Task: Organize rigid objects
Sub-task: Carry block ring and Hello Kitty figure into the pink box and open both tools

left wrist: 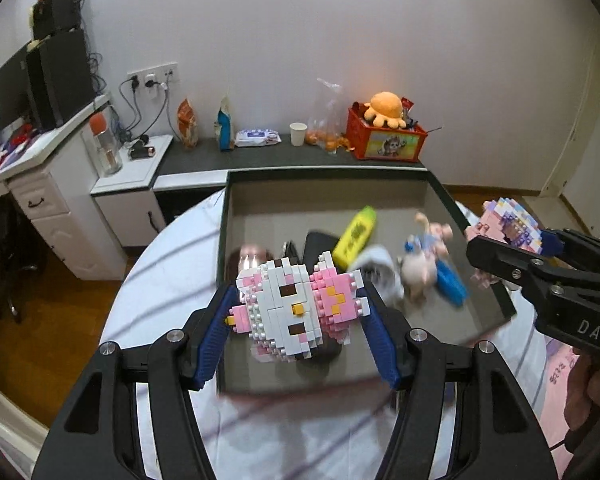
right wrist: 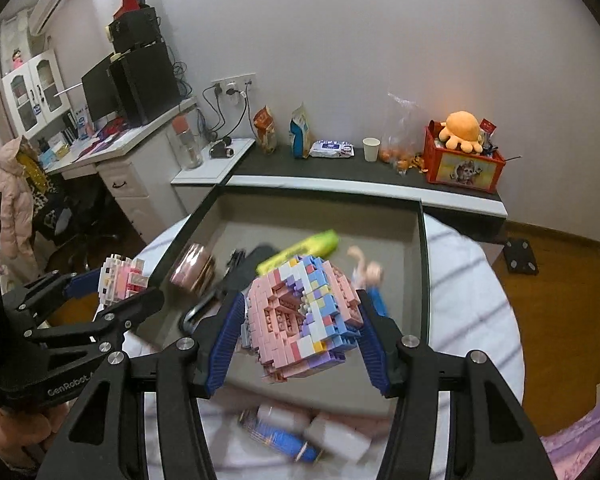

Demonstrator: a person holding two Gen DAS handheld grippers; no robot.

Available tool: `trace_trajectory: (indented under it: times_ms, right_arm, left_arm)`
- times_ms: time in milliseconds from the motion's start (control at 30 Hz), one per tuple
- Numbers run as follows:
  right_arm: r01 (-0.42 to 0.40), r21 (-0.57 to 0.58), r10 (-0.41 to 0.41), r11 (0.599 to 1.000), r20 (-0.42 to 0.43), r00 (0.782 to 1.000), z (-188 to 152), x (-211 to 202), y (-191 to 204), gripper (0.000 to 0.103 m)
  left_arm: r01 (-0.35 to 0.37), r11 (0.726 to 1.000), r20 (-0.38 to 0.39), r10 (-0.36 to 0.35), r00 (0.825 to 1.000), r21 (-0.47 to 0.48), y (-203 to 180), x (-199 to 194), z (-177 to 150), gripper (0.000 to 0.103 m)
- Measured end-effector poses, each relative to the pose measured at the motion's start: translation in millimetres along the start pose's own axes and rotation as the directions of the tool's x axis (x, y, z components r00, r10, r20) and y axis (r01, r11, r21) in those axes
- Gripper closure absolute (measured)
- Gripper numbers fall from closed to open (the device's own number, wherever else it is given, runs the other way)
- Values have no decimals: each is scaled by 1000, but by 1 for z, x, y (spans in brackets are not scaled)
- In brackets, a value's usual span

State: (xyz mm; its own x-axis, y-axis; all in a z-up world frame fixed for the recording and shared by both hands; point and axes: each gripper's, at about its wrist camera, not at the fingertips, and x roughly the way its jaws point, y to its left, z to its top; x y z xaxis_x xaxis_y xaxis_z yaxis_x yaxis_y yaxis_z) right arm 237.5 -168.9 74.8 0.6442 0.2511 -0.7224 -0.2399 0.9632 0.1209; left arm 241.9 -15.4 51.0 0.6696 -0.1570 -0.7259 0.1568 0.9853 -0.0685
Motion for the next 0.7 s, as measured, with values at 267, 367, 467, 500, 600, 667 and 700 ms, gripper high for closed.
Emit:
trace_trajectory:
  times_ms: [267,367,467,500,600,667,700]
  right_arm:
    - [22,18,-21,1000,-60,998,32,55,-20,47]
    - [29,35,-25,999,-95,995,35,77,-29,47]
    - [34,49,-28,998,-131,991,36,97,-37,47]
    - [38,54,-30,998,-141,990,36,102,-40,47]
    - [45,60,-34,997,-166,986,39,114,-46,47]
    - [55,50,-45,997,-184,982,39,118,-46,46]
    - [58,51,-48,997,-190,981,39,121,-47,46]
  left_arm:
    - [-8,999,-25,9,1000,37,-13,50,40,40]
    - [-9,999,-54,11,998,44,-15,74,47,40]
    - [-10,998,-75,14,997,54,-17,90,52,40]
    - [-11,998,-84,16,996,57,-18,95,53,40]
    - [-17,998,-103,23,994,64,-19,107,57,40]
    - [-19,997,-125,28,992,73,-20,115,58,40]
    - [-26,997,-131,36,991,75,-20,117,58,40]
